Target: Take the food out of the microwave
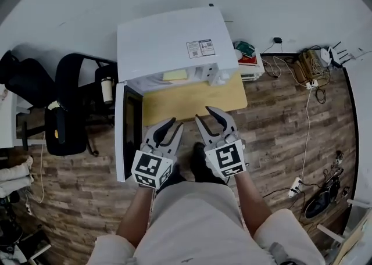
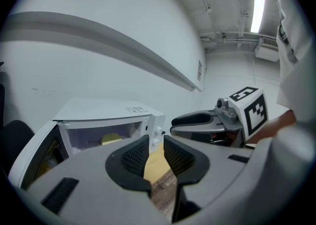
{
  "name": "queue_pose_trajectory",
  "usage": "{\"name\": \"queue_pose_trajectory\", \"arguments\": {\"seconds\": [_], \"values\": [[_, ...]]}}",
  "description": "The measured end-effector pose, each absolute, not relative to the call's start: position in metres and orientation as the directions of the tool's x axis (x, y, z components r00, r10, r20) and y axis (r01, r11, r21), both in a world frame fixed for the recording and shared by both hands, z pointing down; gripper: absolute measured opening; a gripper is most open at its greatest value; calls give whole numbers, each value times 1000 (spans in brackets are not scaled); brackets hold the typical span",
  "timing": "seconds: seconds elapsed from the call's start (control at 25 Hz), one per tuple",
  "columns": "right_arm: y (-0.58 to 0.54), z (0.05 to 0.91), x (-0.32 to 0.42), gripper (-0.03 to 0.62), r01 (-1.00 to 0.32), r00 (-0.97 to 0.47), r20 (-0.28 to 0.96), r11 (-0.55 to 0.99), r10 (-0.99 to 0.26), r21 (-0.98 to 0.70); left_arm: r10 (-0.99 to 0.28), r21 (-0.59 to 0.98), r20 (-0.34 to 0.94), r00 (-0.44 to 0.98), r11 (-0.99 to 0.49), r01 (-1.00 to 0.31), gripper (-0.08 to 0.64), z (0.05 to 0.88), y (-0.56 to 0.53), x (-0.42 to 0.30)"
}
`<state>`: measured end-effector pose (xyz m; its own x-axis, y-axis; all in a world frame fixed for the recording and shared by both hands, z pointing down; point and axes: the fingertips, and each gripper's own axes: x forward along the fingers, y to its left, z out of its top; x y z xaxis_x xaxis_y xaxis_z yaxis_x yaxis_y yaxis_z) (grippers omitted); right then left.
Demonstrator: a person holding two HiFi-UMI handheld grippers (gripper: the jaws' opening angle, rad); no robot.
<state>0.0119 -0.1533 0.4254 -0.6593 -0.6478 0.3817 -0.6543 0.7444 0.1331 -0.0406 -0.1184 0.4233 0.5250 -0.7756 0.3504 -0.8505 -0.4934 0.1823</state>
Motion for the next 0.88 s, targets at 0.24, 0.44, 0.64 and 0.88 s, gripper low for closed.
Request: {"name": "queue_pose_trajectory", "arguments": {"seconds": [0.24,0.44,0.64,0.88], "values": [[-184,451,12,120,-631,-681,399,768,-615,107,-813,182,362,457,-419,-890,72,433,-137,-41],[-203,474,17,120,-662,-667,405,747,-625,62,-831,186,371,415,-372,-910,72,443,-142,-38],[-220,492,21,120,-725,-629,409,689,-661,-2,-840,195,377,390,-339,-920,72,451,-142,-37],[-233,514,17,120,-747,-627,417,660,-659,-81,-844,209,381,377,-319,-925,72,463,-147,-39]]}}
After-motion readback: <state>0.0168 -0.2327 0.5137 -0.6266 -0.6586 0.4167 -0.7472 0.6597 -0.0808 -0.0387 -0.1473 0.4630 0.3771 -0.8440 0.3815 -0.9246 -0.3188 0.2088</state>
